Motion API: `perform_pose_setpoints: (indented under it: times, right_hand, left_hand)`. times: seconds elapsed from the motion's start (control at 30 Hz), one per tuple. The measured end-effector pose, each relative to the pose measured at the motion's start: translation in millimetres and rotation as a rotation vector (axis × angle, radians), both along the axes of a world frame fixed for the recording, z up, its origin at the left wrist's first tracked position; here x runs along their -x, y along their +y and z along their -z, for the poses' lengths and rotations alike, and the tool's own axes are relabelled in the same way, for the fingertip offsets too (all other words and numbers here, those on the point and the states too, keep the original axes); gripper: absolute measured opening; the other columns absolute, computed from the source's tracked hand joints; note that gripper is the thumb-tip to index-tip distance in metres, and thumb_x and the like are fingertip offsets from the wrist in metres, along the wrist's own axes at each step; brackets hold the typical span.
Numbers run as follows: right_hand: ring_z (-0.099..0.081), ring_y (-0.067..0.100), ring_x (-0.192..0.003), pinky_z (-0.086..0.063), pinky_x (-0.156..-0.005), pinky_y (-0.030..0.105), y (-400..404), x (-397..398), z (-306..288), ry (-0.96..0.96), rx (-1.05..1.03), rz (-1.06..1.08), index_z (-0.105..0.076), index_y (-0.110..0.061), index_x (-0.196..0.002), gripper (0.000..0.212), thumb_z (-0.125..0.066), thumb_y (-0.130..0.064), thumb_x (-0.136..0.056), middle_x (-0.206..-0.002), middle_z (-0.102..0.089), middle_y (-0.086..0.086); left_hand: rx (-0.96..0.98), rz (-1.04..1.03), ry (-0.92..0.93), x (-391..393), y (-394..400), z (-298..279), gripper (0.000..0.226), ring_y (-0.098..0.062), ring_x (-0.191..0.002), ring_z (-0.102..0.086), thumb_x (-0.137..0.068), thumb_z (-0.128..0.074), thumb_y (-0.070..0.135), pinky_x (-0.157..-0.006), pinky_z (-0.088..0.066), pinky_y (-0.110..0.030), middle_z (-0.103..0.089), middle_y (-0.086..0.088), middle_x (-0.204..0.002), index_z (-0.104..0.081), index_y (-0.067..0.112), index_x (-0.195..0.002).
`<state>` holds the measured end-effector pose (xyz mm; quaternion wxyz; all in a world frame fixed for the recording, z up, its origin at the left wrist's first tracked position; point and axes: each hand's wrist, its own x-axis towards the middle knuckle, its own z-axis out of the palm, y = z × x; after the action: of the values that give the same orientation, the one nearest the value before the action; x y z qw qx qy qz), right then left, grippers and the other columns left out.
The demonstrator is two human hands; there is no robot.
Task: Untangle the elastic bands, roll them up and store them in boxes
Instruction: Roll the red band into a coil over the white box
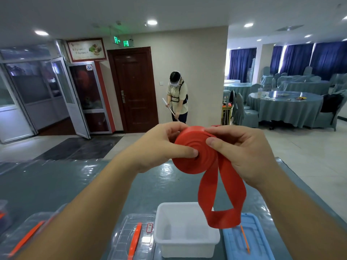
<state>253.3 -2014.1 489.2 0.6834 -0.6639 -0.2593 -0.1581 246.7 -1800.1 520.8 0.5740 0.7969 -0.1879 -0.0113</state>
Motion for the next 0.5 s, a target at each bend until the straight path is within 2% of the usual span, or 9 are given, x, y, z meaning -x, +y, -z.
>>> perform_pose_setpoints:
  times: [0.1, 0.23, 0.33, 0.4, 0.5]
  right_hand:
    - [-0.077, 0.012, -0.088, -0.060, -0.084, 0.025, 1, 2, 1, 0.004, -0.050, -0.029, -0.084, -0.032, -0.094, 0.021, -0.078, -0.017, -0.080, -0.095, -0.082, -0.002]
    - [-0.077, 0.020, -0.095, -0.061, -0.093, 0.035, -6, -2, -1, 0.066, -0.092, -0.068, -0.084, -0.025, -0.098, 0.022, -0.074, -0.024, -0.078, -0.101, -0.082, 0.005]
    - [-0.076, 0.020, -0.092, -0.062, -0.093, 0.039, -7, -4, -3, 0.066, -0.053, -0.059, -0.084, -0.024, -0.096, 0.023, -0.077, -0.023, -0.074, -0.098, -0.082, 0.007]
    - [-0.076, 0.019, -0.091, -0.062, -0.091, 0.038, -5, -5, -2, 0.057, -0.041, -0.066, -0.084, -0.024, -0.095, 0.023, -0.077, -0.024, -0.073, -0.097, -0.082, 0.007]
    - [-0.075, 0.020, -0.090, -0.062, -0.091, 0.035, -4, -9, -3, 0.080, -0.137, -0.109, -0.083, -0.022, -0.100, 0.025, -0.076, -0.024, -0.075, -0.100, -0.081, 0.010]
  left_hand:
    - [0.058, -0.002, 0.002, 1, -1, -1, 0.042, -0.024, -0.097, -0.077, -0.080, -0.082, 0.000, -0.082, -0.062, -0.030, -0.078, -0.013, -0.108, -0.070, 0.009, -0.119]
    - [0.211, -0.025, 0.038, 0, -9, 12, 0.040, -0.023, -0.092, -0.076, -0.078, -0.082, 0.003, -0.079, -0.061, -0.030, -0.078, -0.012, -0.104, -0.071, 0.007, -0.116]
    - [0.086, -0.021, -0.005, -4, -8, 8, 0.040, -0.028, -0.101, -0.076, -0.082, -0.083, 0.005, -0.087, -0.062, -0.034, -0.078, -0.014, -0.110, -0.071, 0.011, -0.120]
    - [0.022, 0.005, 0.000, -4, -6, -1, 0.041, -0.026, -0.100, -0.076, -0.081, -0.084, 0.007, -0.086, -0.061, -0.033, -0.079, -0.013, -0.108, -0.072, 0.011, -0.120]
    - [0.089, -0.007, -0.027, -3, -6, -6, 0.038, -0.021, -0.091, -0.076, -0.079, -0.083, 0.005, -0.080, -0.061, -0.030, -0.079, -0.012, -0.102, -0.073, 0.008, -0.115]
